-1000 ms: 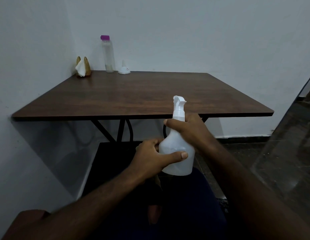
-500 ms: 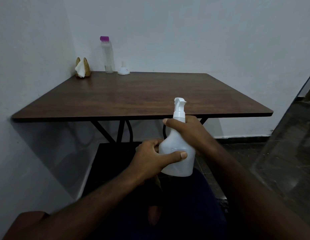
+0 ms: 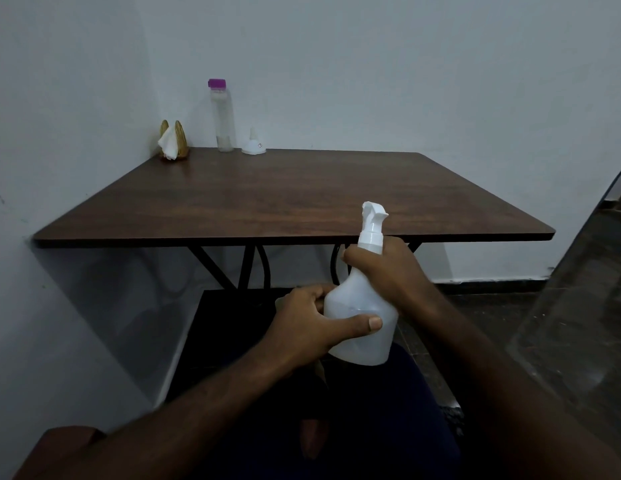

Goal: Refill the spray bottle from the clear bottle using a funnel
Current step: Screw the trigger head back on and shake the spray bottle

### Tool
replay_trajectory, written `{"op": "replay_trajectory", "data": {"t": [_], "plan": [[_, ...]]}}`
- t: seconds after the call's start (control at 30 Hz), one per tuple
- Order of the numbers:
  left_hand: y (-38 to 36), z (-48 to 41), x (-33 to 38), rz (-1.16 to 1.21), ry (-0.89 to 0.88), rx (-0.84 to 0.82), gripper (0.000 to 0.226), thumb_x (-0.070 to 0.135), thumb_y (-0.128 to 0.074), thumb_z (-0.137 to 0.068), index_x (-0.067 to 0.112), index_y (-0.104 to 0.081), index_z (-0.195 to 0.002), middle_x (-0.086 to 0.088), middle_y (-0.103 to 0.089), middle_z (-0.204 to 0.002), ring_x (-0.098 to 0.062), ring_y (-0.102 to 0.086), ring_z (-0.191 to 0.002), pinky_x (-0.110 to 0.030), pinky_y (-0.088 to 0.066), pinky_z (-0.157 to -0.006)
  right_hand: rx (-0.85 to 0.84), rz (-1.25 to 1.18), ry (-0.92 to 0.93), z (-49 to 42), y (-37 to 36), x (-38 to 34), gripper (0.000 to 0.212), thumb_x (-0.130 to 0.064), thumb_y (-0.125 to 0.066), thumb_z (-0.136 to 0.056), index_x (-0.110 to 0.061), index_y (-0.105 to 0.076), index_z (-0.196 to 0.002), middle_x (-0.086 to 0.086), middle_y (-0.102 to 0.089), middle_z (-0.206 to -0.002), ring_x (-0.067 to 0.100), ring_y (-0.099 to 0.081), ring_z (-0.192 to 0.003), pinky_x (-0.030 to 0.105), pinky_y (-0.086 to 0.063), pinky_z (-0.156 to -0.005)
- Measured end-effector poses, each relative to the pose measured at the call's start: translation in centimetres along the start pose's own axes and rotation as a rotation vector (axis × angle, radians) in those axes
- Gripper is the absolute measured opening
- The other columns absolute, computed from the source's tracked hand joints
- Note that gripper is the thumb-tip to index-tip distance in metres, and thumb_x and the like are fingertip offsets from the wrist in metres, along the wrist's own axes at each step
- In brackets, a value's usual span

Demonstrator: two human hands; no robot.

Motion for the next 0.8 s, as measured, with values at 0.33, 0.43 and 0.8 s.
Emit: {"op": "replay_trajectory", "data": {"t": [0.33,0.43,0.8], "plan": [[0.2,-0.1,0.2,0.026,-0.005,-0.011,0.038,0.031,-0.085,-0.070,0.017,-0.071,-0.103,0.001,-0.076,-0.095,-0.014,-0.073,-0.086,-0.040,-0.060,-0.079,-0.082,-0.090,-0.030,-0.1,-1.0,0.2,0.031,-0.040,-0.073,-0.079,-0.014,-0.057,-0.073,0.000,-0.060,-0.063,0.012,-0.059,-0.057,0.030,-0.049,-0.059],[0.1,-0.1,0.0,0.024,-0.001,-0.005,0.039,0.031,-0.086,-0.069,0.017,-0.071,-0.103,0.001,-0.076,-0.095,-0.014,-0.073,-0.086,-0.042,-0.060,-0.079,-0.078,-0.038,-0.014,-0.1,-0.7,0.2,0.029,-0.035,-0.073,-0.079,-0.011,-0.059,-0.073,0.002,-0.062,-0.064,0.013,-0.061,-0.058,0.029,-0.049,-0.057],[0.3,-0.1,0.0,0.020,-0.003,0.027,0.039,0.032,-0.087,-0.067,0.019,-0.071,-0.100,0.001,-0.076,-0.093,-0.014,-0.073,-0.085,-0.044,-0.060,-0.079,-0.122,-0.163,-0.042,-0.1,-1.2,0.3,0.042,-0.035,-0.074,-0.079,0.003,-0.061,-0.092,0.008,-0.064,-0.074,0.018,-0.062,-0.064,0.033,-0.052,-0.061]]}}
Point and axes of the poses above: each hand's wrist, its own z-axis away from the middle knuckle, its own y-axis out of the back of the hand, x = y × z, the point moved 7 cm from there along -z, towards the middle knuckle
